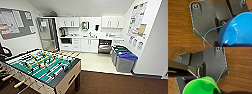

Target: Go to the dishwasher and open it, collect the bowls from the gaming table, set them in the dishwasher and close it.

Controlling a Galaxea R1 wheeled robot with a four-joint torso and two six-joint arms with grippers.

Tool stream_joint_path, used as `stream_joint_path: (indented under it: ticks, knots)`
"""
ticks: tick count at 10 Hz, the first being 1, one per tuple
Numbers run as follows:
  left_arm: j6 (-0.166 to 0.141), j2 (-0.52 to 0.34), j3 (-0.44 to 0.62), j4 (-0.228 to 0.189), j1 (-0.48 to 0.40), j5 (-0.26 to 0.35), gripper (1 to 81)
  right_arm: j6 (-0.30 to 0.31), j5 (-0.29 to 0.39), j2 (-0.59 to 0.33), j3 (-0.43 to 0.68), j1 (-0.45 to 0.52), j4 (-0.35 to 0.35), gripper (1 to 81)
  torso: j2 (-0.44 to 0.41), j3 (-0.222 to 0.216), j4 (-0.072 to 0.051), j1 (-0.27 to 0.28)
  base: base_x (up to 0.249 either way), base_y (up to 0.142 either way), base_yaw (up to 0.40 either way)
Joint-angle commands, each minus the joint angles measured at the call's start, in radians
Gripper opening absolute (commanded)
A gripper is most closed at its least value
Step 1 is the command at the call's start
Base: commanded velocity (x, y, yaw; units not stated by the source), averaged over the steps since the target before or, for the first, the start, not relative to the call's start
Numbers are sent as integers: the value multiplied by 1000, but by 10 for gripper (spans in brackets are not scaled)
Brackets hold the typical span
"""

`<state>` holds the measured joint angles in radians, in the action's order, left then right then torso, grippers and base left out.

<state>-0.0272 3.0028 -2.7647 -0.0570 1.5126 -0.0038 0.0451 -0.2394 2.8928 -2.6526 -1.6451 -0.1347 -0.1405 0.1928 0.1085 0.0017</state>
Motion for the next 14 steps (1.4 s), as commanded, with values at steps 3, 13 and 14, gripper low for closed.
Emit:
stream_joint_path:
  ticks: [3, 13, 14]
  knots:
    - [3, -5, -4, -7, -39, 54, 10, -1, 46, -13, -4, 29, -2, 10, 0, 0, 0, 0, 169, -102, 0]
    - [3, -4, -4, -15, -39, 54, 10, -1, 46, -10, -4, 31, -2, 10, 0, 0, 0, -1, 169, -109, 0]
    - [3, -4, -4, -17, -39, 54, 10, -1, 46, -10, -4, 32, -2, 10, 0, 0, 0, 0, 169, -129, 0]
